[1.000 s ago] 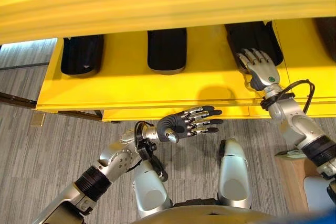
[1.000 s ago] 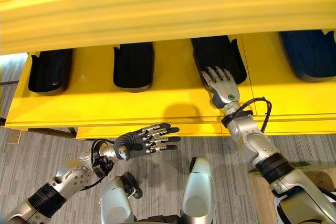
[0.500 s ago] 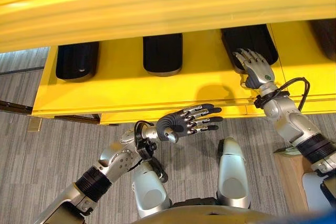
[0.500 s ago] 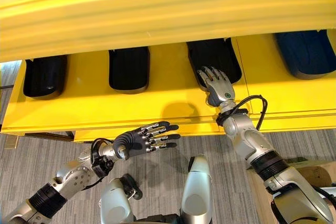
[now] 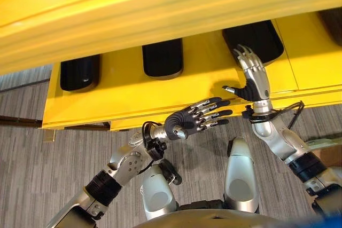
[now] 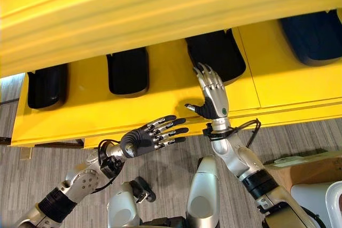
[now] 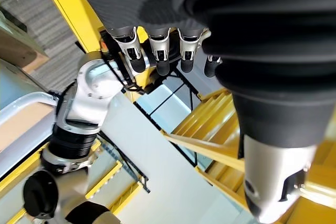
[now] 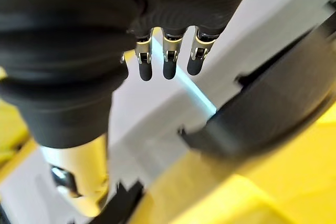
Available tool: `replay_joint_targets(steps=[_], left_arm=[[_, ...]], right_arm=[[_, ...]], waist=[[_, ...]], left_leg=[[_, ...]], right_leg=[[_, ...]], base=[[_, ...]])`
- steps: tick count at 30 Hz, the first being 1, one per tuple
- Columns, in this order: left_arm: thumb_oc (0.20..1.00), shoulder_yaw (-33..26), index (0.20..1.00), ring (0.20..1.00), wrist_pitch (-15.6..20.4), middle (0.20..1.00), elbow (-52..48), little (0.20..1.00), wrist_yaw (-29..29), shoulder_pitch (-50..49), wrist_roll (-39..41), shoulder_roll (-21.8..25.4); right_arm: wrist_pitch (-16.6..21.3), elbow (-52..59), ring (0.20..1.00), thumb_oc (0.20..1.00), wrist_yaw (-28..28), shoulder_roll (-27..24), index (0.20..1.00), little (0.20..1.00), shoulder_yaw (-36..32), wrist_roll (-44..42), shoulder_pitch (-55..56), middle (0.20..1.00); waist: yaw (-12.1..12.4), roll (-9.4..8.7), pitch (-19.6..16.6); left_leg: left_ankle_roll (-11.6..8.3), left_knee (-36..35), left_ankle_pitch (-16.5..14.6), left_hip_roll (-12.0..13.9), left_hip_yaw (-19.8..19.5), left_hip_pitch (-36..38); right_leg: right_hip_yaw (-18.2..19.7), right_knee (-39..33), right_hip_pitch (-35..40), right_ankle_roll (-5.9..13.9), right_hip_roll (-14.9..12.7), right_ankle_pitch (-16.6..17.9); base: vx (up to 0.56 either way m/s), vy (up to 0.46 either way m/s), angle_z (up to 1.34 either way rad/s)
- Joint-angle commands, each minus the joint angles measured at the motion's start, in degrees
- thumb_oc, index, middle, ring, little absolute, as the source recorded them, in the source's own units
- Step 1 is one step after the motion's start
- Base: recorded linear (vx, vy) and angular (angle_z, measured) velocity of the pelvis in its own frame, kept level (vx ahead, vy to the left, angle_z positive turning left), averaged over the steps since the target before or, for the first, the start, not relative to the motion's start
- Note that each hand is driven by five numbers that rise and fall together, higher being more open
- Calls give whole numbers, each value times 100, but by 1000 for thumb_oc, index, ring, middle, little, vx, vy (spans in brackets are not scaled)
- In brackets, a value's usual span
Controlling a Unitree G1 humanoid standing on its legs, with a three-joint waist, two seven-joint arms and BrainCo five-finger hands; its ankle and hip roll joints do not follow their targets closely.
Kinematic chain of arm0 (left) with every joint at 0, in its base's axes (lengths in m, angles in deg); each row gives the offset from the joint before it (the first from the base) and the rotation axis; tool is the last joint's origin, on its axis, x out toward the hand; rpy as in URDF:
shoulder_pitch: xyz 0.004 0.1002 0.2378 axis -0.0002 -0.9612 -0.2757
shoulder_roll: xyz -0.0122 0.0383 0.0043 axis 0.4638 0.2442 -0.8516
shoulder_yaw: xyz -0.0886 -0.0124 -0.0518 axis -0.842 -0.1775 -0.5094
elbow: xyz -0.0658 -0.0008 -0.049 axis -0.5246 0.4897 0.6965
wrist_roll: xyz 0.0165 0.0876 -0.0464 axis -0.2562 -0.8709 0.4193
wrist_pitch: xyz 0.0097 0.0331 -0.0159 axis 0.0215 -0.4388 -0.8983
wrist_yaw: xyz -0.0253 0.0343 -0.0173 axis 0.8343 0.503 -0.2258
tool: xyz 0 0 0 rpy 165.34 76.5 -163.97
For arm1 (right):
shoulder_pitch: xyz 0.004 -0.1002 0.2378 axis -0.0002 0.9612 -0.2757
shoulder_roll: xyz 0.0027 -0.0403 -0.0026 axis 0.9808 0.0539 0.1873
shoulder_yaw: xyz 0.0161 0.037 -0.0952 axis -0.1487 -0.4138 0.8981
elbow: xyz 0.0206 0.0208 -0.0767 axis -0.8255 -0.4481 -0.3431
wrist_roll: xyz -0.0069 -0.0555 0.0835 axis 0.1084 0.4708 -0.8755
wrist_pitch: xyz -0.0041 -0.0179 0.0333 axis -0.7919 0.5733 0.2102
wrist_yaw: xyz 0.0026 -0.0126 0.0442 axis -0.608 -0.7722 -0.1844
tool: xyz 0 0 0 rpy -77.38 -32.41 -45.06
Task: Move parts from the plastic box to the shelf.
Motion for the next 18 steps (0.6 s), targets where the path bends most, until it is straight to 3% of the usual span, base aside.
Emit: replay_joint_targets(steps=[1,10,18], left_arm=[[1000,48,1000,1000,403,1000,-581,1000,-33,-226,240,-37],[1000,3,1000,1000,512,1000,-632,1000,-157,-415,319,10],[1000,17,1000,1000,398,1000,-649,1000,-283,-439,255,43]], right_arm=[[524,557,1000,1000,244,34,1000,1000,-262,83,29,1000],[395,757,1000,1000,368,-200,1000,1000,-734,-45,469,1000],[127,332,1000,1000,-153,-296,1000,1000,-1087,-825,337,1000]], waist=[[-54,-82,-221],[-189,-64,-266],[-131,-120,-273]], left_leg=[[320,-117,658,-7,9,-291],[313,-294,749,-36,141,-129],[319,-381,794,-29,139,-87]], right_leg=[[-94,133,667,-122,123,-287],[-42,-124,756,-159,185,-217],[-106,-148,763,-236,229,-221]], base=[[33,69,-15],[13,20,-7],[-15,-38,0]])
